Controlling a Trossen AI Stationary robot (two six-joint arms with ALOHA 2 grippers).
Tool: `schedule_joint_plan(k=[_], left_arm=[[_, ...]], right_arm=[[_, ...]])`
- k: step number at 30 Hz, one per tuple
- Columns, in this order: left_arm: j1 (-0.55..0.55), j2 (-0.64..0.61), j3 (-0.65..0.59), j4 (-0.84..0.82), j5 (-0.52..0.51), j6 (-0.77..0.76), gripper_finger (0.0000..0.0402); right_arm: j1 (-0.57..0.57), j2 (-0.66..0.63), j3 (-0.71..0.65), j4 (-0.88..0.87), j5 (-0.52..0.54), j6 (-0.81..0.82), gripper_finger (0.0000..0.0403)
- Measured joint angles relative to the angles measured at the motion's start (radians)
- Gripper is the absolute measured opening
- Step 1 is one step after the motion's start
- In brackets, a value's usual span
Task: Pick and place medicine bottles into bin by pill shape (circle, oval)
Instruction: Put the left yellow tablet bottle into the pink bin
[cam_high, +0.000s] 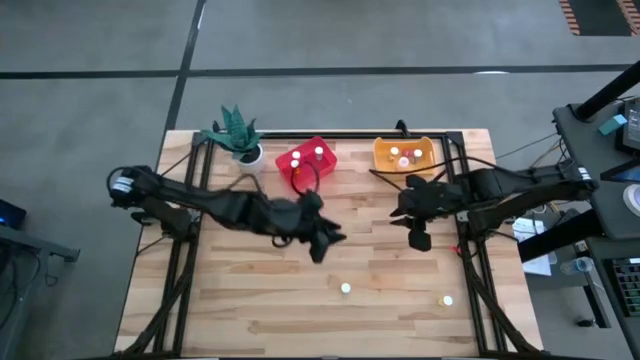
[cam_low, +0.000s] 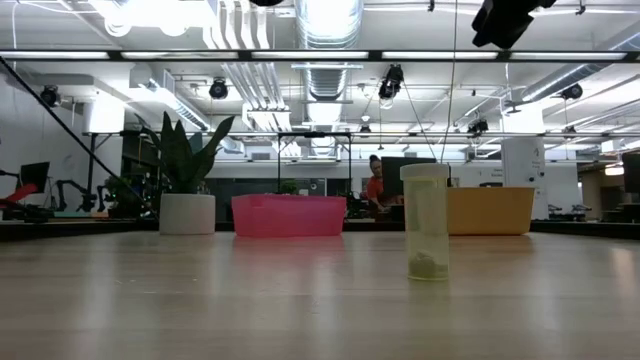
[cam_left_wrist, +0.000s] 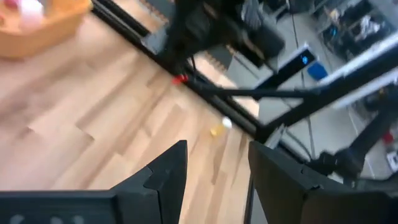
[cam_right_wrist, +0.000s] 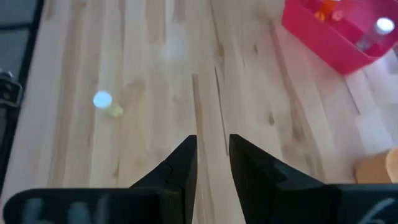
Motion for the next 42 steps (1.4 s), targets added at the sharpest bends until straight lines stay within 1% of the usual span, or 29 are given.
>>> schedule_joint_plan(k=[5, 9, 12, 15, 19, 25, 31, 33, 36, 42], left_arm=[[-0.087, 0.066, 0.010, -0.051, 0.028, 0.028, 0.0152], [-0.151, 0.100, 0.010, -0.057, 0.031, 0.157, 0.0131], [-0.177, 0.120, 0.011, -0.050, 0.030, 0.191, 0.0119], [-0.188, 0.152, 0.011, -0.051, 0.029, 0.218, 0.0118], [-0.185, 0.210, 0.010, -0.041, 0.029, 0.220, 0.0137], [-0.178, 0.304, 0.009, -0.033, 0.027, 0.224, 0.0189], [-0.172, 0.387, 0.009, 0.087, 0.027, 0.327, 0.0236], [-0.167, 0.408, 0.009, 0.126, 0.028, 0.367, 0.0243], [-0.160, 0.432, 0.009, 0.157, 0.028, 0.387, 0.0244], [-0.152, 0.435, 0.000, 0.124, 0.018, 0.403, 0.0244]], right_arm=[[0.000, -0.066, -0.088, 0.082, 0.000, 0.032, 0.0084], [0.000, -0.097, -0.134, 0.122, 0.005, 0.047, 0.0084], [0.000, -0.108, -0.150, 0.138, 0.005, 0.068, 0.0084], [0.000, -0.110, -0.151, 0.144, 0.006, 0.077, 0.0084], [0.000, -0.107, -0.151, 0.149, 0.008, 0.088, 0.0084], [0.000, -0.092, -0.151, 0.156, 0.012, 0.110, 0.0084], [0.000, -0.072, -0.151, 0.178, 0.012, 0.127, 0.0084], [0.000, -0.063, -0.151, 0.177, 0.012, 0.127, 0.0084], [0.000, -0.051, -0.151, 0.175, 0.012, 0.127, 0.0084], [0.000, -0.029, -0.151, 0.174, 0.012, 0.127, 0.0084]])
